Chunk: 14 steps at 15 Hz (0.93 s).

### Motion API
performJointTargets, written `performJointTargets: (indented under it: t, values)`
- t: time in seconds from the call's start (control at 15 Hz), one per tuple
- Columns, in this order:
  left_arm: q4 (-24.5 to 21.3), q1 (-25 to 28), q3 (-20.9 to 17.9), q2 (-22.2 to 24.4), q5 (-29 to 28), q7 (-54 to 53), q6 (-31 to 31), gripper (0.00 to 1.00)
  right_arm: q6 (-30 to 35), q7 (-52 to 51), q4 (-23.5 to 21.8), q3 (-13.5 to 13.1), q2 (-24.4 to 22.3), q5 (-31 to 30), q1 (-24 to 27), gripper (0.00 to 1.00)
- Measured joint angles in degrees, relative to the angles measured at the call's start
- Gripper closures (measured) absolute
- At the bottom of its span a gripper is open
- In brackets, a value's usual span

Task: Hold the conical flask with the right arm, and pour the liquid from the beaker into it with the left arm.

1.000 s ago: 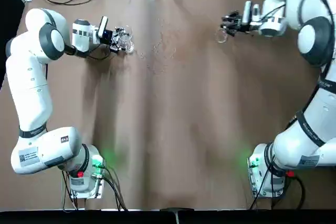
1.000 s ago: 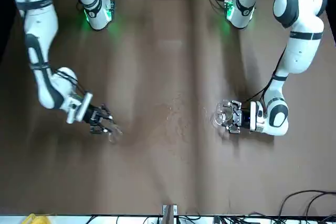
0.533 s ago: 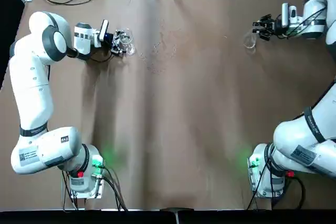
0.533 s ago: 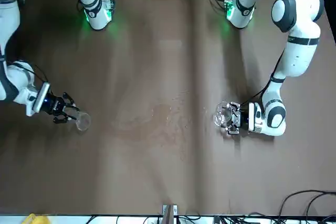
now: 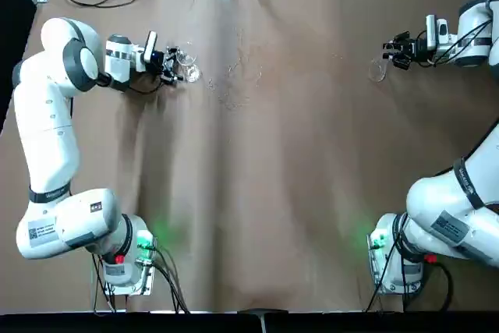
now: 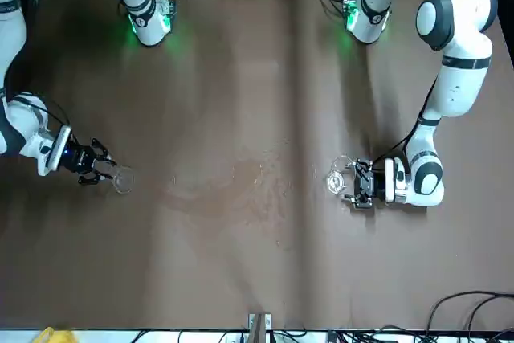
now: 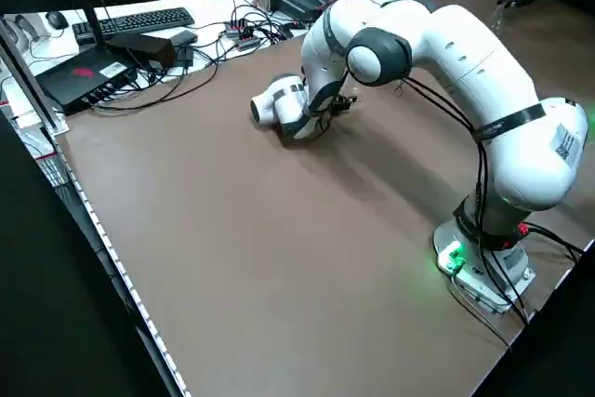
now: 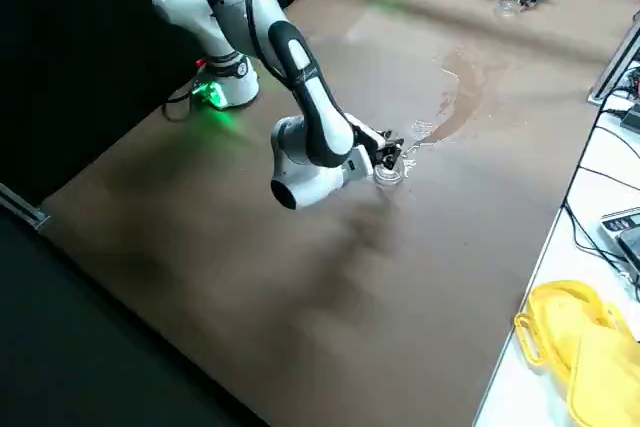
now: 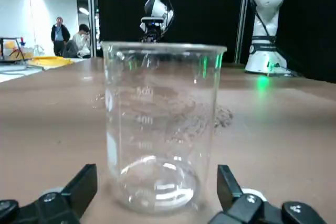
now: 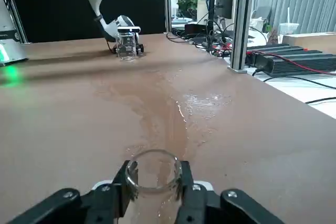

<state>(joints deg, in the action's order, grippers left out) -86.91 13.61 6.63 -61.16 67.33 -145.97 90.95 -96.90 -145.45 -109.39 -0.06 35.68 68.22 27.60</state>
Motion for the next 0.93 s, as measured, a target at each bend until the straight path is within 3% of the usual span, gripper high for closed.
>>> performJointTargets:
  t: [0.13, 0.2, 0.33, 0.53, 0.6, 0.93]
  values:
    - [0.7, 0.0, -2.6, 0.5, 0.0, 0.4, 0.0, 0.0, 0.0, 0.9, 0.1, 0.1, 0.1, -0.2, 0.0, 0.59]
    - [1.2, 0.1, -4.3, 1.4, -0.1, 1.5, 0.0, 0.0, -0.2, 1.8, 0.1, 0.1, 0.2, -0.6, 0.0, 0.52]
    - [2.0, 0.6, -7.2, 4.9, -2.9, 6.4, -0.3, 0.0, -0.3, 2.9, 0.2, 0.1, 0.4, -1.0, 0.1, 0.48]
    - [2.2, 1.8, -7.9, 12.3, -9.4, 18.5, -0.8, 0.0, -0.6, 3.3, 0.9, -0.1, 0.4, -1.1, 0.2, 0.24]
    - [2.3, 1.8, -7.9, 17.1, -13.4, 27.4, -0.8, 0.0, -0.9, 5.4, 2.7, -1.0, 0.4, -2.4, 0.4, 0.22]
    - [2.3, -0.1, -6.0, 28.5, -24.3, 51.3, -0.9, 0.0, -0.3, 25.7, 13.9, -1.3, 0.1, -18.2, 0.4, 0.25]
